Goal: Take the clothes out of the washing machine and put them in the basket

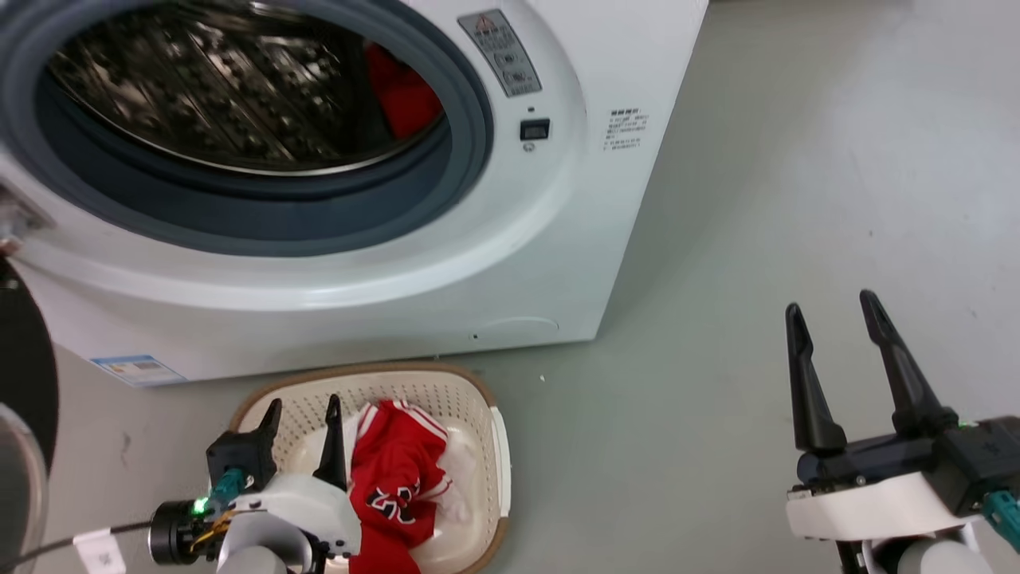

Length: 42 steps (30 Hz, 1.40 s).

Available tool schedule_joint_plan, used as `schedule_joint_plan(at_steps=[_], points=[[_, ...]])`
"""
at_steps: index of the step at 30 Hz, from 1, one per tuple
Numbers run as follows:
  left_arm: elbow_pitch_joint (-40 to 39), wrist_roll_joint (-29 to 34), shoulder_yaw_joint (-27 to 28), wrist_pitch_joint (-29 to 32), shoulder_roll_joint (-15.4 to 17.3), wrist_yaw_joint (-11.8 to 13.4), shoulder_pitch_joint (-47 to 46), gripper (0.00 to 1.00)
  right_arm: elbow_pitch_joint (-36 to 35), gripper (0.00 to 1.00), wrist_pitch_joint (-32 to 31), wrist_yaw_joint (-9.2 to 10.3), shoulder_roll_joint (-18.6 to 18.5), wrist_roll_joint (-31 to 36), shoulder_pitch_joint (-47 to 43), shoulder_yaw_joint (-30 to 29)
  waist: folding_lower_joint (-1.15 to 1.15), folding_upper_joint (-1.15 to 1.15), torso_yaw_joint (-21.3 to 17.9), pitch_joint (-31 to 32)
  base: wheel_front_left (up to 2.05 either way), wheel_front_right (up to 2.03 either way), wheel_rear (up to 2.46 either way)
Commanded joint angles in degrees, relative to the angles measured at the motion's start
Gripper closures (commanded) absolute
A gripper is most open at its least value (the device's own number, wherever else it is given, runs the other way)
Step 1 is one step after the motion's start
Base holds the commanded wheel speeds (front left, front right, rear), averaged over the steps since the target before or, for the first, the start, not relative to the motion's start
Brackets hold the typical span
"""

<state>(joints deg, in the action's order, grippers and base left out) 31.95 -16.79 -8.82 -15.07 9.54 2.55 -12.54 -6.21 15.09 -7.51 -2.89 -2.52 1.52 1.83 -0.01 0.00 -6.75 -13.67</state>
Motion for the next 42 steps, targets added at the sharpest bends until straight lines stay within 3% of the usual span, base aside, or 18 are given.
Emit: schedule_joint_plan(at_steps=[1,13,21,29,42], points=[[-1.09,0.68,0.79,-0.14,-0.43,0.05,1.13,0.00,0.14,0.00,0.12,0.04,0.03,0.16,-0.80,-0.01,0.01,0.00,0.99,2.43,0.00,0.00,0.00],[-19.92,10.45,9.84,-0.15,-4.46,-0.07,7.75,0.00,0.21,0.00,0.12,0.04,0.04,0.39,-3.24,-0.07,0.01,0.00,1.75,6.05,0.00,0.00,0.00],[-21.31,13.19,12.22,-0.15,-4.43,-1.86,2.14,0.00,-0.31,0.00,0.12,0.04,0.03,-0.21,-1.53,0.62,0.01,0.00,0.15,4.10,0.00,0.00,0.00],[-12.91,14.72,13.28,-0.14,-0.80,-3.98,-12.11,0.00,-1.70,0.00,0.12,0.04,0.05,-1.50,2.73,1.38,0.01,0.00,-3.65,-3.70,0.00,0.00,0.00],[6.64,16.46,11.29,2.18,9.88,-8.08,-42.58,0.00,-4.54,0.00,0.12,0.04,0.06,-6.66,9.55,1.23,0.01,0.00,-11.25,-18.66,0.00,0.00,0.00]])
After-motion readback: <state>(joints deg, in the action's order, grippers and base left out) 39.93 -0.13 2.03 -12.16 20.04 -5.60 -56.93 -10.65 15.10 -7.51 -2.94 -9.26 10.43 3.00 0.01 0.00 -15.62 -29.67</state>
